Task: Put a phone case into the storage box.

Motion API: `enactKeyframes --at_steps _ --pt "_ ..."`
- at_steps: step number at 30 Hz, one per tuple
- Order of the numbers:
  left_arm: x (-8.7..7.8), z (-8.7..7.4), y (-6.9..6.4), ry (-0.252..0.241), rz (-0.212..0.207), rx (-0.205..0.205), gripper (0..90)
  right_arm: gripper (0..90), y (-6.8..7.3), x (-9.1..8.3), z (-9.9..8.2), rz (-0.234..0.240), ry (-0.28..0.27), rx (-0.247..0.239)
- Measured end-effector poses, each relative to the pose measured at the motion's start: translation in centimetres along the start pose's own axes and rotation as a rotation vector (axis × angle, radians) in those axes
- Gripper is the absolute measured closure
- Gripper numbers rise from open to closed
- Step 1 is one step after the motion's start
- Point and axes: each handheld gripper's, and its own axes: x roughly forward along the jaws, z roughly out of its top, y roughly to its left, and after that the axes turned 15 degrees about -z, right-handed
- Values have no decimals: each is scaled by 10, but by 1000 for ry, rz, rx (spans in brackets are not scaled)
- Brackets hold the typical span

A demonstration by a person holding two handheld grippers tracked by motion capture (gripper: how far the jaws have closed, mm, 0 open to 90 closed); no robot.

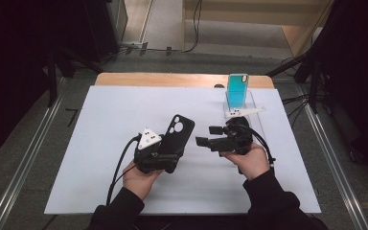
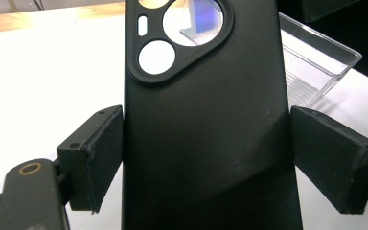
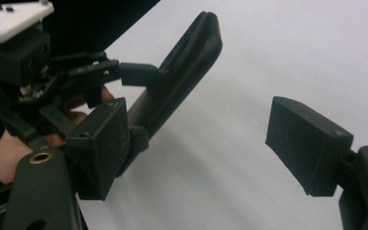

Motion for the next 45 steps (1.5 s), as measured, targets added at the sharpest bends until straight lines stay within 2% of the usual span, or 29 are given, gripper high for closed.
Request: enactKeyframes --at_steps 6,15,22,27,30,32,34,36,39,45 --pt "1 -3 -2 -33 -22 6 148 214 1 8 8 4 -4 21" --pt "3 -7 -5 -43 14 49 147 217 4 20 18 5 -1 33" --pt "5 -8 -7 -52 16 59 146 221 5 28 22 10 2 51" --pt "5 -8 -7 -55 13 50 145 246 4 36 24 18 13 62" --pt "5 -8 -7 -60 13 43 145 322 5 40 25 28 23 89" --pt "5 -8 -7 -64 14 42 145 366 3 43 27 56 51 151" --pt "5 -8 -8 -73 10 36 144 468 0 44 28 86 73 208" --pt "4 -7 -8 -74 2 31 144 558 -2 45 29 100 89 243" --pt "4 -7 -8 -80 -5 26 143 674 -2 44 29 121 94 254" --pt "4 -7 -9 -82 -21 18 140 748 -2 40 30 165 89 270"
